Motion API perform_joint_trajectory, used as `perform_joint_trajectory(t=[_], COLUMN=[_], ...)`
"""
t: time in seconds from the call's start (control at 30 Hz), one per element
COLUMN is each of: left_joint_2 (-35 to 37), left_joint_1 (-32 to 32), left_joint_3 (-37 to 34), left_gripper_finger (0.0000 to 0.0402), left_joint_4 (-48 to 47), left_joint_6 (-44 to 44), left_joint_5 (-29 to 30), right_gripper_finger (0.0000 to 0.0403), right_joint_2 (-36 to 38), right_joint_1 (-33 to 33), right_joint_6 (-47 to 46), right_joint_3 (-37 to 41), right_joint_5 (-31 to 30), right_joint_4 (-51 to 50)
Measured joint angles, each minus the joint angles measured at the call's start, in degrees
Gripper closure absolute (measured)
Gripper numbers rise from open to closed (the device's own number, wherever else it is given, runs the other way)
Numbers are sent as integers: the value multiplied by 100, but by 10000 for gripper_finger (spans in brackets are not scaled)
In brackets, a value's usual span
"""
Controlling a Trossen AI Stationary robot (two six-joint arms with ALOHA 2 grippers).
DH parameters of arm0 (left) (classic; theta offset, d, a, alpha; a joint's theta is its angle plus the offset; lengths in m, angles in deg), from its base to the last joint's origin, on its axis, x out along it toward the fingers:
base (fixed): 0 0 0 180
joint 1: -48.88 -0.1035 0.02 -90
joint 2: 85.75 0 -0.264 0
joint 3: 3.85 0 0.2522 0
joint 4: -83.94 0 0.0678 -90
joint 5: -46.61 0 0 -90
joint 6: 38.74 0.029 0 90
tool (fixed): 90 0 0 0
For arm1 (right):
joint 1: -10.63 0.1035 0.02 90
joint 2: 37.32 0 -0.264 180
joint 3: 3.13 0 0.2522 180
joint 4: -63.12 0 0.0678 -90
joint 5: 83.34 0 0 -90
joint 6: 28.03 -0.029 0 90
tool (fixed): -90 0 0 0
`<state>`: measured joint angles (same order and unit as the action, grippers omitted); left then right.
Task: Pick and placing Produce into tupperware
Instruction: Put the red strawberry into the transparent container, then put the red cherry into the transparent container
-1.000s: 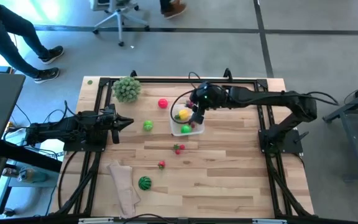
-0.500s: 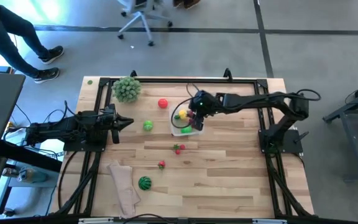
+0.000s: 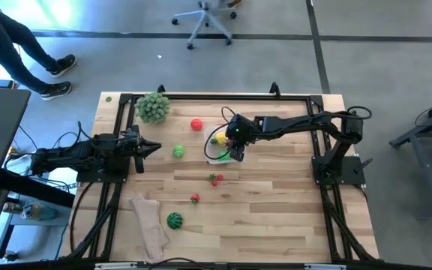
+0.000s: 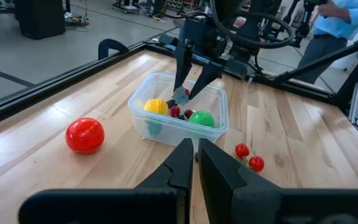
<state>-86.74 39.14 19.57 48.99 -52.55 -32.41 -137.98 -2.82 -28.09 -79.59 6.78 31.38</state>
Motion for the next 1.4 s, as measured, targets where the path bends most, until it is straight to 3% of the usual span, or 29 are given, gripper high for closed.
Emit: perform_joint_trajectory(t=[0.7, 1.1, 1.4], left_joint_2=[0, 0, 0], left_joint_1=[0, 0, 0], left_joint_3=[1, 1, 1], left_gripper_finger=[385, 385, 385], left_joint_4=[-1, 0, 0], left_joint_6=[0, -1, 0], left_joint_5=[0, 0, 0], right_gripper_finger=[263, 230, 229], right_joint_2=[-2, -2, 144], right_joint_1=[0, -2, -4], right_joint_6=[2, 4, 48], right_joint_3=[0, 0, 0], right_joint_5=[208, 132, 121], right_joint_4=[-63, -61, -63])
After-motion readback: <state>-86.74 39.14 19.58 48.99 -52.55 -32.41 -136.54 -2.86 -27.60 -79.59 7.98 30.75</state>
